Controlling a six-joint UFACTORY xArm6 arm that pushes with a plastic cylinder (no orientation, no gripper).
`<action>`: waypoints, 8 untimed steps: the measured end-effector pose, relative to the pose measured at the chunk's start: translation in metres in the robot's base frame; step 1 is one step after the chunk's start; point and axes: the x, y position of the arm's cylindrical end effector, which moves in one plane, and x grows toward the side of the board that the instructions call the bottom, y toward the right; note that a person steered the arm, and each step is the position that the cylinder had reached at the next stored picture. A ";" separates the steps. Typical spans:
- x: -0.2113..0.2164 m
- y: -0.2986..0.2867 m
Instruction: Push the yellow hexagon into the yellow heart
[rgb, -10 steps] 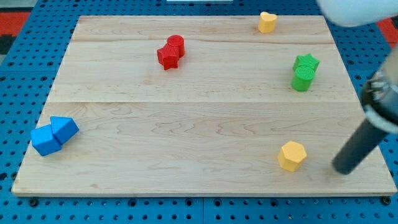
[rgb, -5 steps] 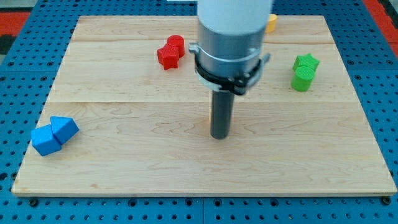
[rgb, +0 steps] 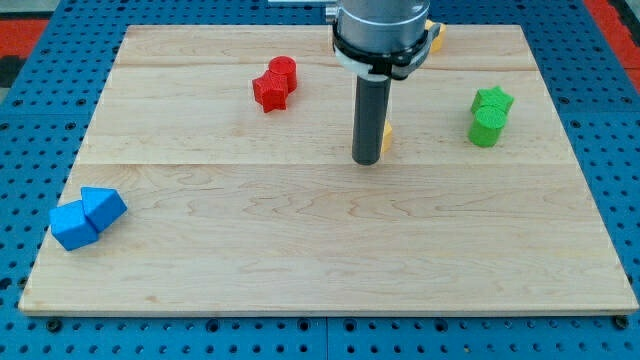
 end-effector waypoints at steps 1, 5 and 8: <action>-0.030 0.002; -0.144 0.017; -0.141 0.051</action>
